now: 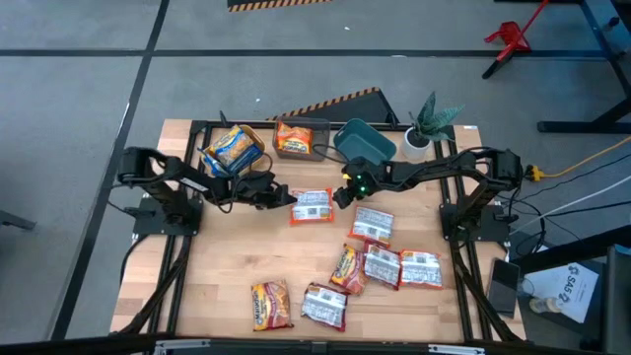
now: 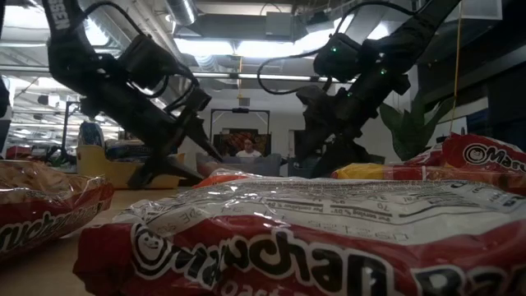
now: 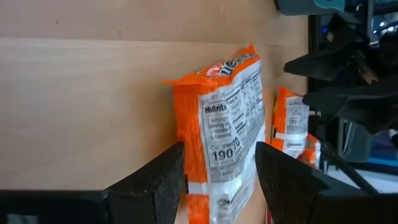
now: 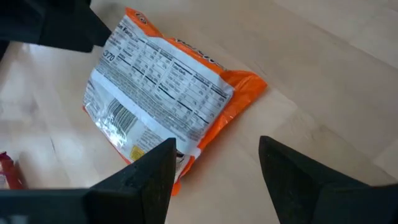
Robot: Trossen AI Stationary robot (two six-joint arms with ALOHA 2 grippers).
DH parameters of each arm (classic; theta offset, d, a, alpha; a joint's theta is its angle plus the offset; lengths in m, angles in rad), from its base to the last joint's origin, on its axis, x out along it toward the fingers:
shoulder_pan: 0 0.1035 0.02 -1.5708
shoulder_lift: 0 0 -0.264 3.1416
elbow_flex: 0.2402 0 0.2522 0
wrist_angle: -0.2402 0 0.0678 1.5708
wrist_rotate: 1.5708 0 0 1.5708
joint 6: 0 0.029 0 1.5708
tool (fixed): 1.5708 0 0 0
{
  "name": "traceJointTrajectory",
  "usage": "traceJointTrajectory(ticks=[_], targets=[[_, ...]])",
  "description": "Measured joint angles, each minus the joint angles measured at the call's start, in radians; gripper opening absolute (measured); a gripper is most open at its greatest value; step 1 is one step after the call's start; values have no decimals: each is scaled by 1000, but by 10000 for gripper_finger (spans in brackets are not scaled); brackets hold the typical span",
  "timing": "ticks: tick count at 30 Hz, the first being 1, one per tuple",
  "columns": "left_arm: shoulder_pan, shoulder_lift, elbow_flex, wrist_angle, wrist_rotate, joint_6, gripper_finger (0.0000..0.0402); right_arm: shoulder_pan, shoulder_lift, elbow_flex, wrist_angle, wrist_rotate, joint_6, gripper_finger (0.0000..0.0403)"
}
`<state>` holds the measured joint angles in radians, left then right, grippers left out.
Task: Sort Maruchan noodles
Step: Put the orange noodle pack into the black bin
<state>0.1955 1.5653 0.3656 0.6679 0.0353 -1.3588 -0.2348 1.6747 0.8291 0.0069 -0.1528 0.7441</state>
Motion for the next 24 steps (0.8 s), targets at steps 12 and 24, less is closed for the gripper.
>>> traceJointTrajectory(ticks=[12,24], targets=[[-48,77,3,97,89,-47,189,0,104,0,104,-41,64,215],[-131,75,8,54,18,-134,189,30,108,0,127,-51,59,215]])
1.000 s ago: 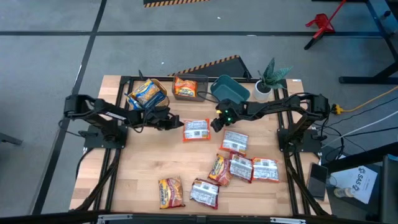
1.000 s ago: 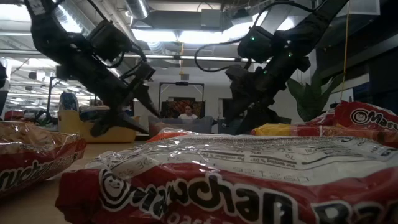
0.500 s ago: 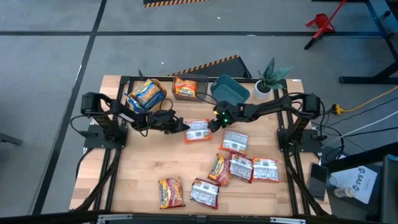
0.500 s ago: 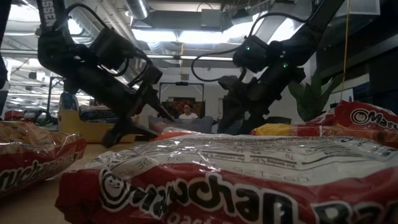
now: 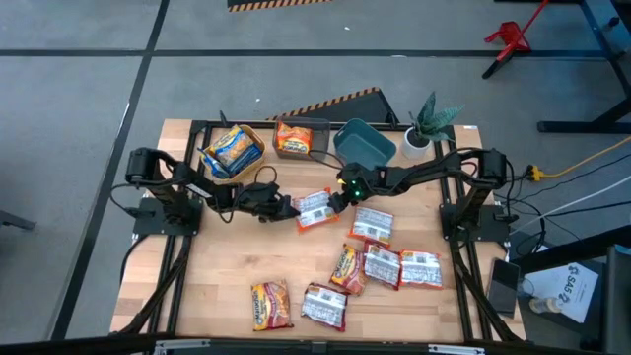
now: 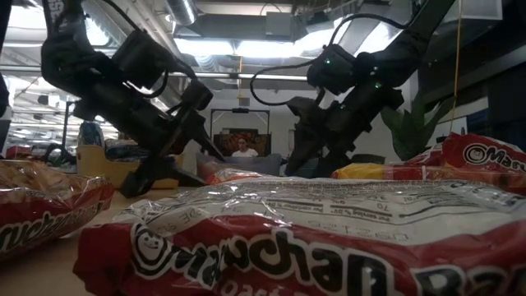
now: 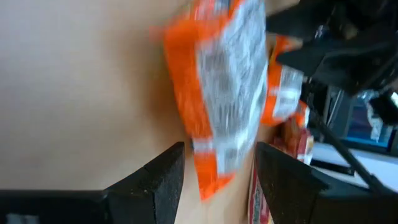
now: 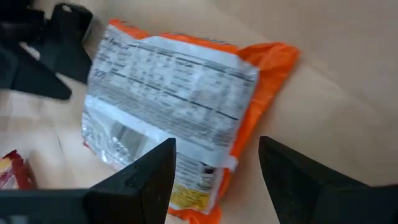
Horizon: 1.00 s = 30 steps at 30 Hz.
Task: Sort Maruchan noodles
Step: Put the orange noodle pack into the black bin
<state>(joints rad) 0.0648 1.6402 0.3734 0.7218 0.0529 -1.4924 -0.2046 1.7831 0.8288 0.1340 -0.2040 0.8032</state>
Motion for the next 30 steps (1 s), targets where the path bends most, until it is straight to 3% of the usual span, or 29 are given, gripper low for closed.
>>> traceJointTrajectory(ticks=[10,18,22,24,30], targets=[[-80,-1,6,-81,-257,-111,189,37,57,1,77,9,0,215],[-79,7,19,-93,-256,-72,189,35,67,0,125,-7,12,215],[-82,7,21,-101,-83,-16,188,35,67,0,124,-24,12,215],[-102,7,21,-106,-58,-35,188,35,67,0,128,-25,12,215],[-143,7,19,-113,-249,-168,188,35,67,0,132,-26,12,215]])
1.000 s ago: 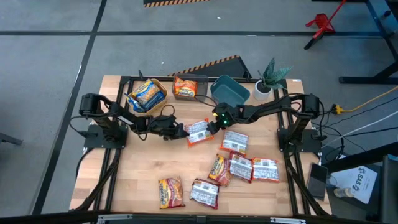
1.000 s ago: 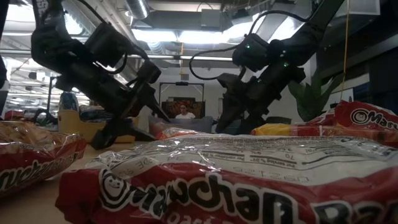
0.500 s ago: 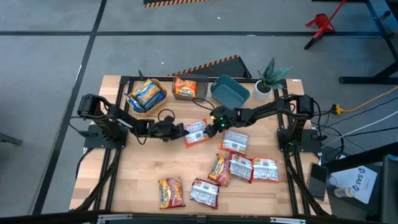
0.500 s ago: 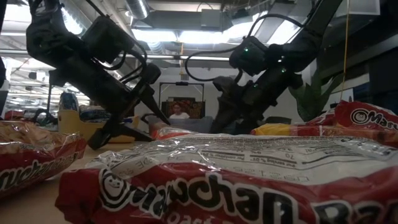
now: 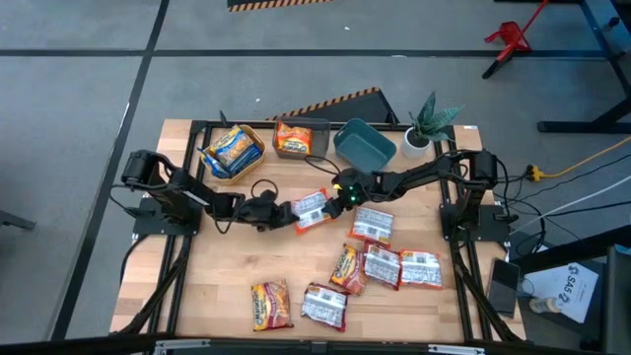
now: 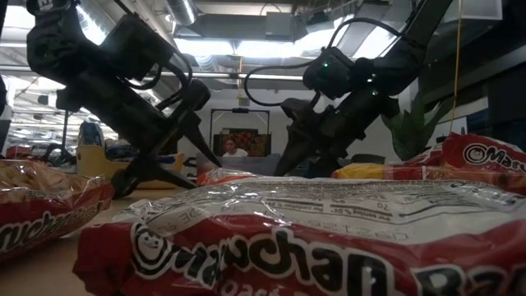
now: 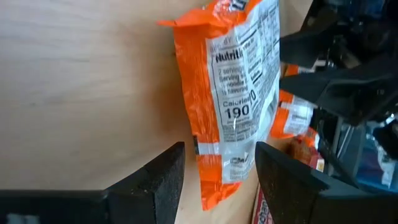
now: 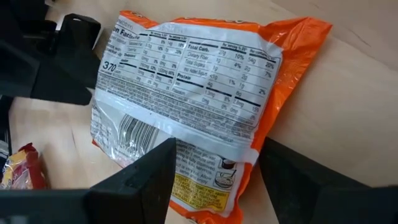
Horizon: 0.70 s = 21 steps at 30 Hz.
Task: Sort Maruchan noodles
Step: Put the orange noodle pack into the black bin
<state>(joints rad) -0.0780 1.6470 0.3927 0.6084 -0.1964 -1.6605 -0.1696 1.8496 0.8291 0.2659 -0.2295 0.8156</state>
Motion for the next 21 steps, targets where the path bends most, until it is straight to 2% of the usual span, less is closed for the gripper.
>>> traceJointTrajectory(ticks=[7,14,21], targets=[[11,0,0,6,-18,35,192,0,2,0,26,-26,8,215],[10,0,2,-18,-13,41,220,3,2,0,62,-67,29,215],[23,1,23,-49,-65,81,243,31,2,2,97,-74,30,215]])
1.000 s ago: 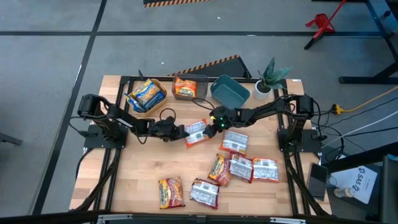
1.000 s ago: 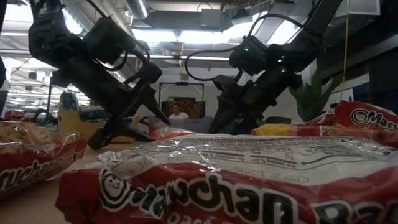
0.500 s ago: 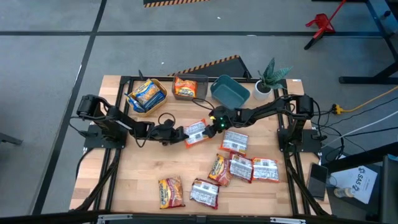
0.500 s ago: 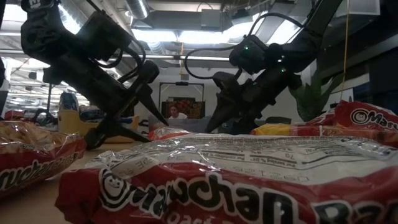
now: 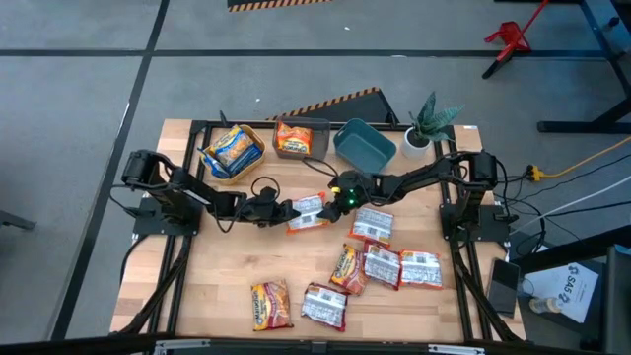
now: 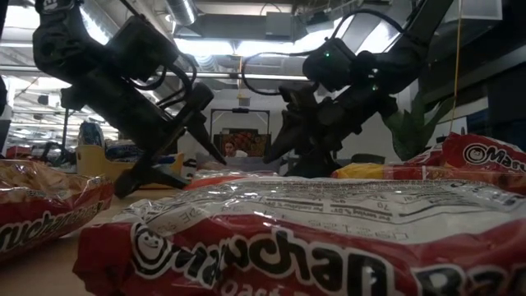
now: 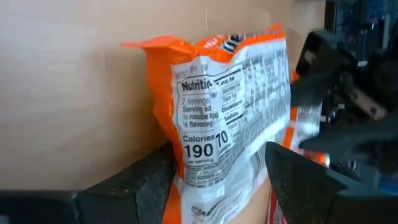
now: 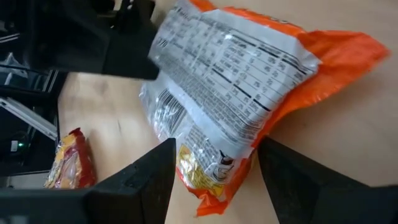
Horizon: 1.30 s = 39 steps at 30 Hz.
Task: Sort Maruchan noodles
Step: Put the orange noodle pack into the black bin
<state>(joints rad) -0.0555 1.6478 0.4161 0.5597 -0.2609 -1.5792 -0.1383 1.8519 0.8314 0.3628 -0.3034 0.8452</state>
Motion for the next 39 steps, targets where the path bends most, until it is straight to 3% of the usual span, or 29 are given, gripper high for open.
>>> traceJointTrajectory(ticks=[4,9,25,39], targets=[[0,2,5,-4,-17,5,246,15,0,0,1,29,-8,215],[3,2,4,20,43,9,234,14,0,0,2,41,-12,215],[0,8,2,151,50,-19,132,13,0,0,-6,-16,-32,215],[52,4,4,282,-8,-42,124,-90,-164,0,-163,-74,-135,215]])
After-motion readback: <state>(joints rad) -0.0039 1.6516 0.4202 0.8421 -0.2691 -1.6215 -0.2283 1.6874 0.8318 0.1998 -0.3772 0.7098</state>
